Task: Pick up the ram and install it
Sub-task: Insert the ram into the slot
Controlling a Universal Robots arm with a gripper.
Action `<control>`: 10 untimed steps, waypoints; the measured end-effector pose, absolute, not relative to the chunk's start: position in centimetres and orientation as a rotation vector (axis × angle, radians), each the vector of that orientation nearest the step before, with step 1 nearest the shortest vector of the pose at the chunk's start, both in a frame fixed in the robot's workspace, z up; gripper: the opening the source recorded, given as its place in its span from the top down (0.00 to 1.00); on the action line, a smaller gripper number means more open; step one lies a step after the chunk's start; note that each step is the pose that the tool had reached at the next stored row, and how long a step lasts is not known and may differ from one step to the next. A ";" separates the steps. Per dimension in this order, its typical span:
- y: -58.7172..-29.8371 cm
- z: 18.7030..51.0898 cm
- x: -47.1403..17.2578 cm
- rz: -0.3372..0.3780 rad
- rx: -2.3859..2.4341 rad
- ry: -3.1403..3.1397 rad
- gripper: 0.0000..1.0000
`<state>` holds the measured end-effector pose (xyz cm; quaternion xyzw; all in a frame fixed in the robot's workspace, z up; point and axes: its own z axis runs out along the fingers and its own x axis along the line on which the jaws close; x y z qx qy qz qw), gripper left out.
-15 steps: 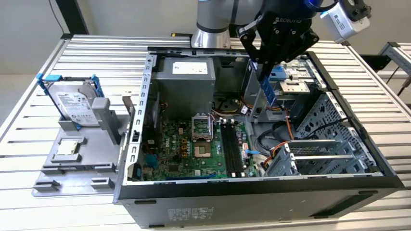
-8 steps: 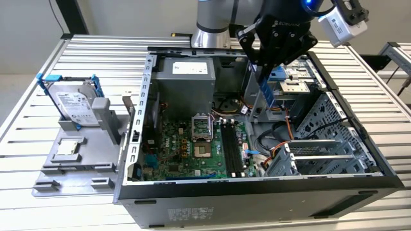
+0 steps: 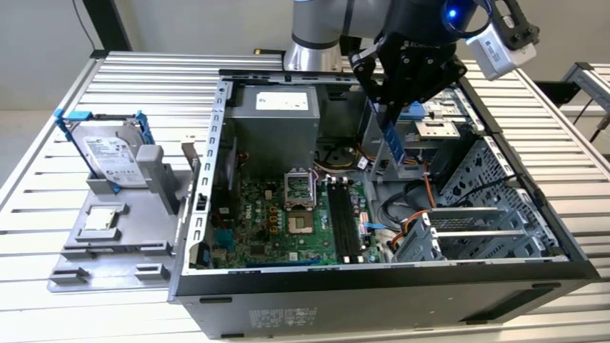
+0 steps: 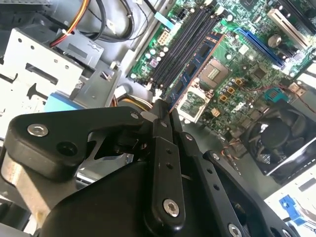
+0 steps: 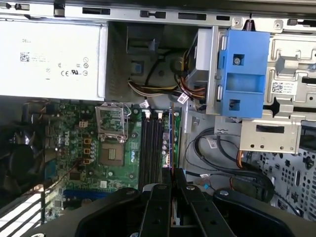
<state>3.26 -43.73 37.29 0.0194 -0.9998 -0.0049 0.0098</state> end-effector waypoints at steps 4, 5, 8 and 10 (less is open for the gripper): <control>-43.7 36.6 3.3 -0.020 0.060 -3.122 1.00; -43.7 36.4 3.3 -0.021 0.060 -3.122 1.00; -43.8 35.9 3.3 -0.029 0.060 -3.122 1.00; -43.9 35.8 3.3 -0.041 0.061 -3.122 1.00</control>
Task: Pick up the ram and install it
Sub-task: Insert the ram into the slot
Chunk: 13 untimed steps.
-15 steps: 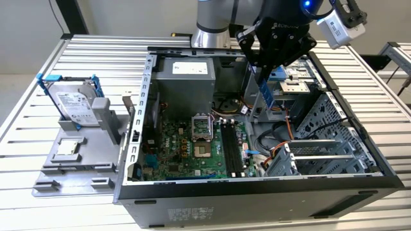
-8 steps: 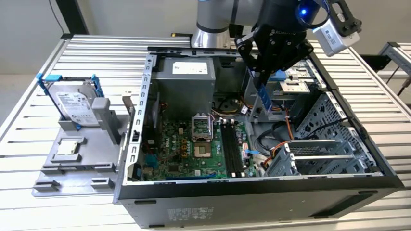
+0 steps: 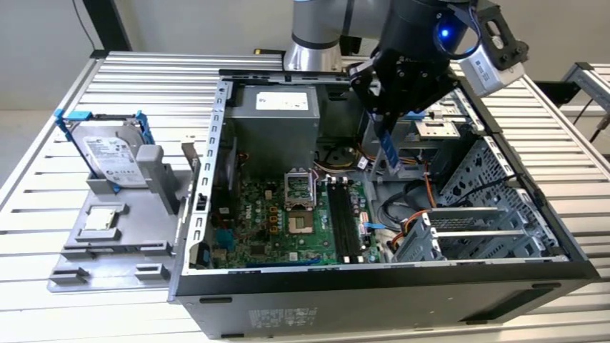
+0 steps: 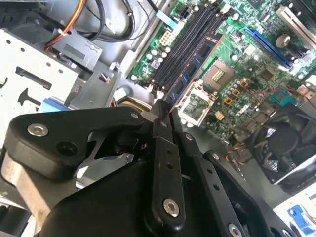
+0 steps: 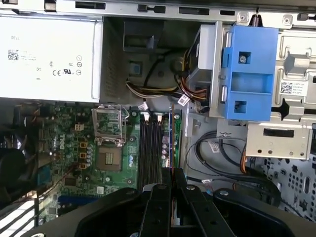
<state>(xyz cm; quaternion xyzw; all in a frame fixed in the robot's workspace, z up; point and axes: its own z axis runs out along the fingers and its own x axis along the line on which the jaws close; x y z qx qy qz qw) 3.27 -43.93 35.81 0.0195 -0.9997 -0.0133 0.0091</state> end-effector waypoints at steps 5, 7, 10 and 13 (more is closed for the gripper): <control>-45.0 35.8 3.3 -0.059 0.060 -3.122 1.00; -45.4 35.8 3.3 -0.059 0.058 -3.121 1.00; -45.7 35.8 3.3 -0.059 0.057 -3.121 1.00; -45.7 35.8 3.4 -0.060 0.057 -3.121 1.00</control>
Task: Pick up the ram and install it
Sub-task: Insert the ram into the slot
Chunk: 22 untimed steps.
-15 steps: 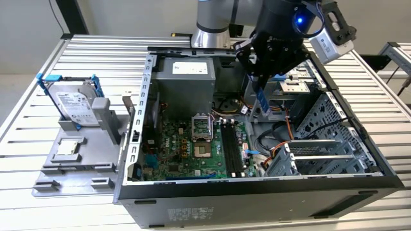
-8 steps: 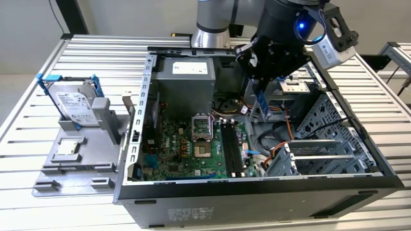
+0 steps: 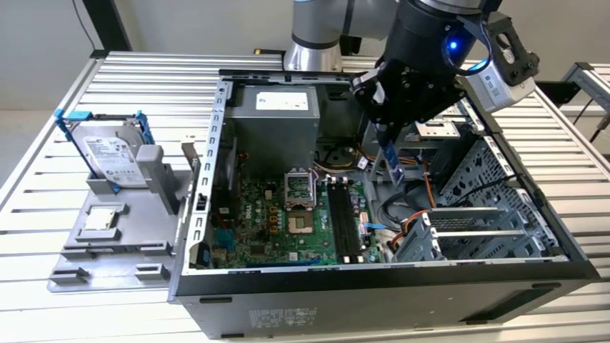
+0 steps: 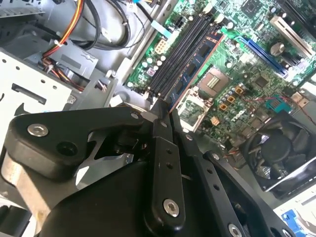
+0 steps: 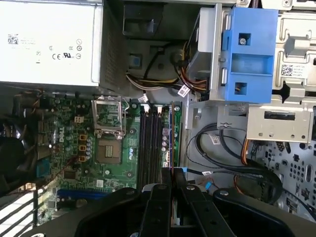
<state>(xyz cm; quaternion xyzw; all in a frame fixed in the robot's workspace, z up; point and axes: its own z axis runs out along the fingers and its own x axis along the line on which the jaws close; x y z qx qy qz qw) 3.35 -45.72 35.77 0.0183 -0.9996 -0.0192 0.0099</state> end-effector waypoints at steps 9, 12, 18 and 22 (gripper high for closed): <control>-45.7 35.5 3.3 -0.059 0.057 -3.116 1.00; -45.7 35.5 3.3 -0.058 0.057 -3.115 1.00; -45.7 35.1 3.3 -0.058 0.057 -3.115 1.00; -45.7 34.6 3.4 -0.058 0.057 -3.115 1.00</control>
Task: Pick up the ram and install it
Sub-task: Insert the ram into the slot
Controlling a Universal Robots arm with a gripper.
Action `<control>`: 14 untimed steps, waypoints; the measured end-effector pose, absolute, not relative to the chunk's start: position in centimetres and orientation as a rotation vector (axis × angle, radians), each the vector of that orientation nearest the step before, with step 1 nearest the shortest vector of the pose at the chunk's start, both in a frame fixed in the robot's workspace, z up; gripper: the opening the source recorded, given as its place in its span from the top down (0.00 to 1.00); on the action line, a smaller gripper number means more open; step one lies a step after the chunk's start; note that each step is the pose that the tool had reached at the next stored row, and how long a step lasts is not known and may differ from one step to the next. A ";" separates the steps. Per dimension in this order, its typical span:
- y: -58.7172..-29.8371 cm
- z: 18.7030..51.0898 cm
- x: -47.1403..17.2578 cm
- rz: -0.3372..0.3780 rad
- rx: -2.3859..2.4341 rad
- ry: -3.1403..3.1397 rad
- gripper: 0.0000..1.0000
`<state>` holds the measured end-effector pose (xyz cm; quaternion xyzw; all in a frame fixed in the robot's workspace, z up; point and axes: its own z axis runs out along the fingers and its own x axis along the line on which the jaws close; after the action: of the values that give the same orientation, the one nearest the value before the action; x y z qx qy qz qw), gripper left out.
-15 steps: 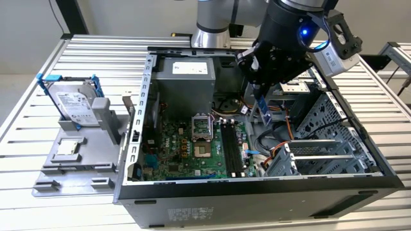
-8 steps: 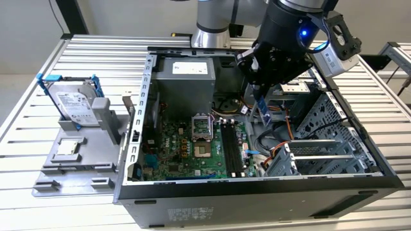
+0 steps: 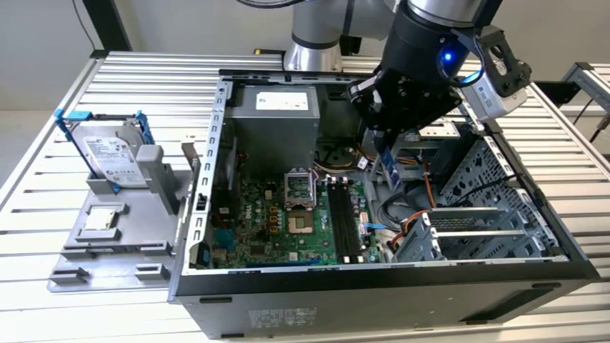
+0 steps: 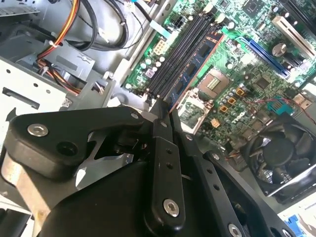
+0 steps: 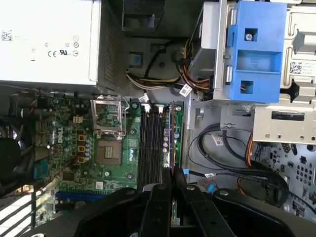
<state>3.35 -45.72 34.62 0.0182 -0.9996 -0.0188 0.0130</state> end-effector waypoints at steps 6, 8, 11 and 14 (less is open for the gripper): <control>-45.7 33.8 3.4 -0.058 0.056 -3.114 1.00; -45.7 33.5 3.4 -0.058 0.054 -3.114 1.00; -45.7 33.0 3.4 -0.058 0.053 -3.114 1.00; -45.7 32.5 3.4 -0.058 0.053 -3.114 1.00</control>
<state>3.35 -45.72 32.50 0.0171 -0.9996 -0.0187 0.0131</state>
